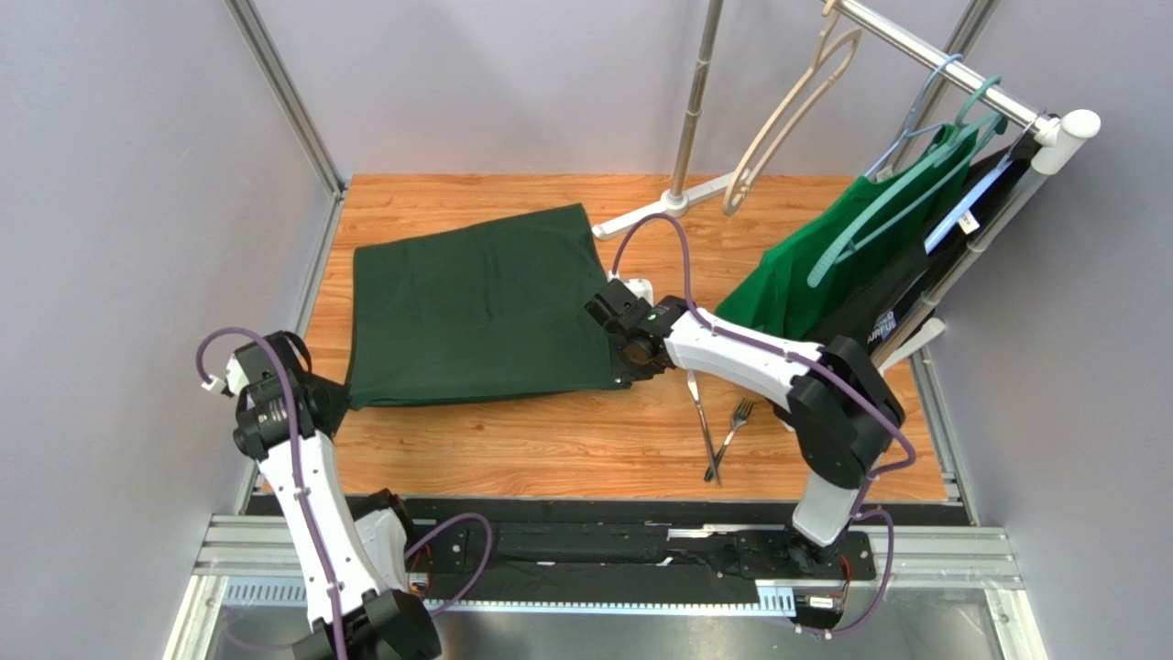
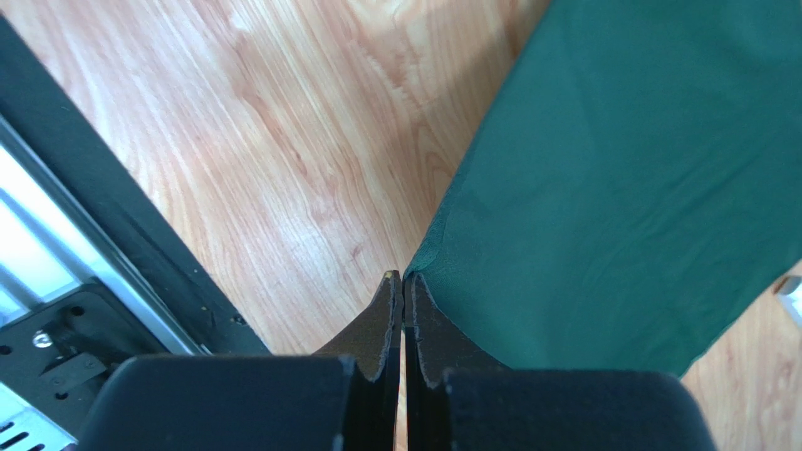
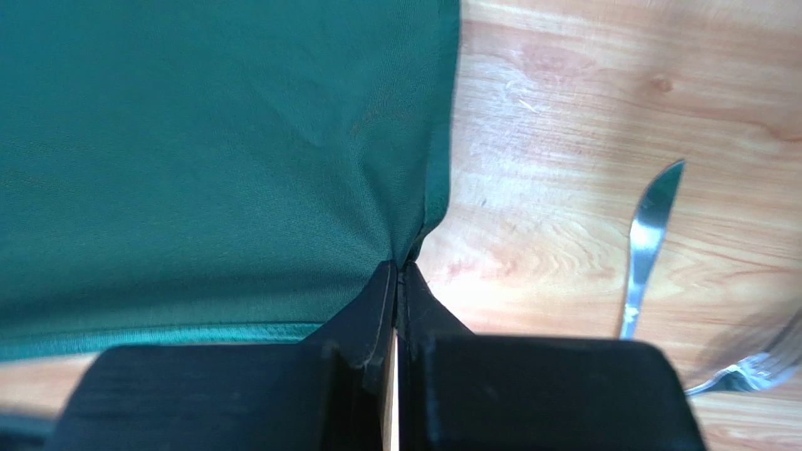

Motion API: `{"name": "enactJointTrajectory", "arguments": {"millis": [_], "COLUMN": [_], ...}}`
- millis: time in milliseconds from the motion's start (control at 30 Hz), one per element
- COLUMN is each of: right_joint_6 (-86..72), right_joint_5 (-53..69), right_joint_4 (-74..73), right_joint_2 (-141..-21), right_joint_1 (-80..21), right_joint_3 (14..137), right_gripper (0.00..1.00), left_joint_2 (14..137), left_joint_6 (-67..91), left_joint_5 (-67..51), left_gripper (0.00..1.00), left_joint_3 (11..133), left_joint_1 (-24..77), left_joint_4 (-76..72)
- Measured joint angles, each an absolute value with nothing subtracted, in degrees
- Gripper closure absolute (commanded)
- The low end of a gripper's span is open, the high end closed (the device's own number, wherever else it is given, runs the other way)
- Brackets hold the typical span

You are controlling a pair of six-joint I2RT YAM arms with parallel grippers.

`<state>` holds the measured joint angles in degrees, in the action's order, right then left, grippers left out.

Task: Fold the napkin into a case and place the utensils inside
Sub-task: Flatten the napkin at the center of the board.

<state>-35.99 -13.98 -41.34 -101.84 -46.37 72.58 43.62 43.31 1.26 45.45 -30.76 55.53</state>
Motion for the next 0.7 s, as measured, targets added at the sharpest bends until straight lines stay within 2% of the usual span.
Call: {"name": "enactJointTrajectory", "arguments": {"millis": [267,567,700], "right_joint_6": [-26.4,-15.3,-14.3], "right_joint_5": [-10.1,-4.0,-2.3], "right_joint_4": [-44.8,-48.8,-48.0], "right_joint_2": [-83.6,-62.3,-58.6], "right_joint_1": [-46.6,-47.7,-47.9], "right_joint_3": [77.1,91.3,95.5], "right_gripper": [1.00,1.00,1.00], "left_joint_2": [35.6,37.9,38.6], "left_joint_6": [42.9,38.5,36.6], "left_joint_5": [4.1,7.7,6.7], "left_gripper": [1.00,1.00,1.00], "left_joint_3": [61.6,98.9,108.6], "left_joint_1": [-30.9,-28.3,-26.6], "left_joint_4": [61.0,66.2,64.6]}}
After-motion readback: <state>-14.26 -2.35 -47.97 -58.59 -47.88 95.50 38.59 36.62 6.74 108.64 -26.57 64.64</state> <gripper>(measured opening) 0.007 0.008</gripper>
